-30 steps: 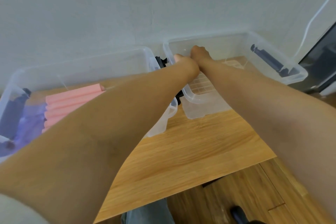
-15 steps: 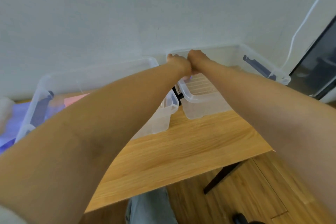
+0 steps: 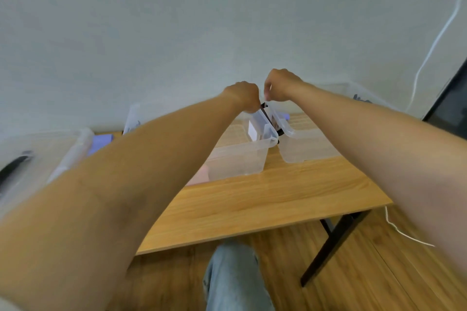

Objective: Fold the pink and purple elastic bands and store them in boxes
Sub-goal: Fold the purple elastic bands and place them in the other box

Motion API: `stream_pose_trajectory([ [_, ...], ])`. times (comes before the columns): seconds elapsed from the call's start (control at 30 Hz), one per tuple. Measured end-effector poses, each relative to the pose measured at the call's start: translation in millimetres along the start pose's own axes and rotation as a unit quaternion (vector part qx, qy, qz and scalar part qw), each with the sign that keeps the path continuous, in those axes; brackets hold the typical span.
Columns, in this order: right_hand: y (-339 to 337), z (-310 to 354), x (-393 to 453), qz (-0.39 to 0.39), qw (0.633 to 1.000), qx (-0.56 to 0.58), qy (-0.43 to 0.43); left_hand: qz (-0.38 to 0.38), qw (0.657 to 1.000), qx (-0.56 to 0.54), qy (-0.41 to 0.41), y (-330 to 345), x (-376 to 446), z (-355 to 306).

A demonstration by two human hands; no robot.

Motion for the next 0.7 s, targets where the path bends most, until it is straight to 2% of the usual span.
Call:
stream_pose_trajectory([
  [0.3,2.9,141.8,-27.7,0.005,0.995,0.011,-0.099,-0.004,0.998,0.016,-0.056,-8.4,-61.1,114.5],
  [0.7,53.2,342.8,-31.3,0.007,0.972,0.062,-0.227,-0.014,0.992,0.012,-0.126,7.3,-123.7,293.4],
])
Point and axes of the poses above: each hand's wrist, its own x-axis towards the middle knuckle, its own y-axis out of the palm, z = x × y, the point moved 8 cm from there along x, towards the middle knuckle, and after that the axes turned 12 degrees about -y, right-handed, at the moved point
